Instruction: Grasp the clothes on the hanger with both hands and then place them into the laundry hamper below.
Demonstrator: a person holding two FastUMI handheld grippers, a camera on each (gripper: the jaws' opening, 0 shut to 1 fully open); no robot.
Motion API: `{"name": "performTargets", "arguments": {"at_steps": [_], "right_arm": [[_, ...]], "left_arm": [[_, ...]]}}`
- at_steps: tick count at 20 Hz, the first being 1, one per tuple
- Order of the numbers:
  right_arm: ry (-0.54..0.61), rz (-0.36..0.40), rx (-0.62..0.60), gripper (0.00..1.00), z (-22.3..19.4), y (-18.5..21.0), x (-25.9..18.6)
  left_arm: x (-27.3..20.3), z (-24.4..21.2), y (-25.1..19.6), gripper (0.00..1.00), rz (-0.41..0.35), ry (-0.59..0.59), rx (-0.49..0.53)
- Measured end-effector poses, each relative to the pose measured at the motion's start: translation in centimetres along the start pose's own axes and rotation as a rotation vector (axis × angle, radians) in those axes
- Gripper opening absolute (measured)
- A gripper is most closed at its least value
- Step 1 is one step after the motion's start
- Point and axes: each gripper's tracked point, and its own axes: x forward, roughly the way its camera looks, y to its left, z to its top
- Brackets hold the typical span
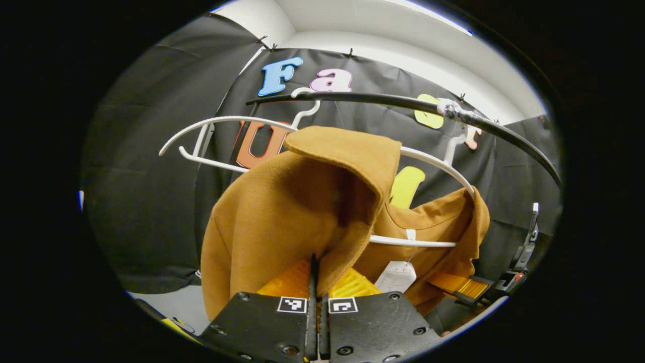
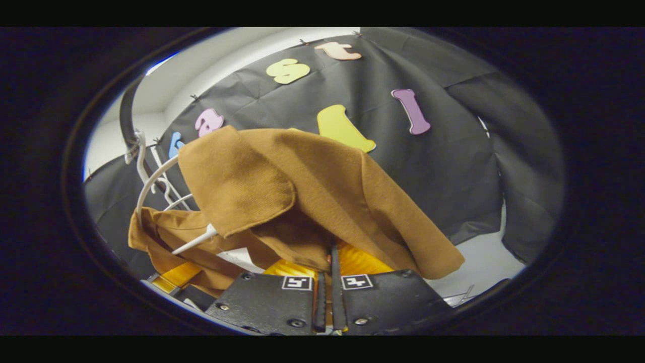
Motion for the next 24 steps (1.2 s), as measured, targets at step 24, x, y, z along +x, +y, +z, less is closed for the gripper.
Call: {"name": "performTargets", "arguments": {"at_steps": [24], "right_arm": [[-0.208, 0.147, 0.212, 0.03, 12.4, -1.9, -4.7]], "left_arm": [[-6.7, 11.4, 2.6, 0.00, 0.004, -0.189, 0.022]]}}
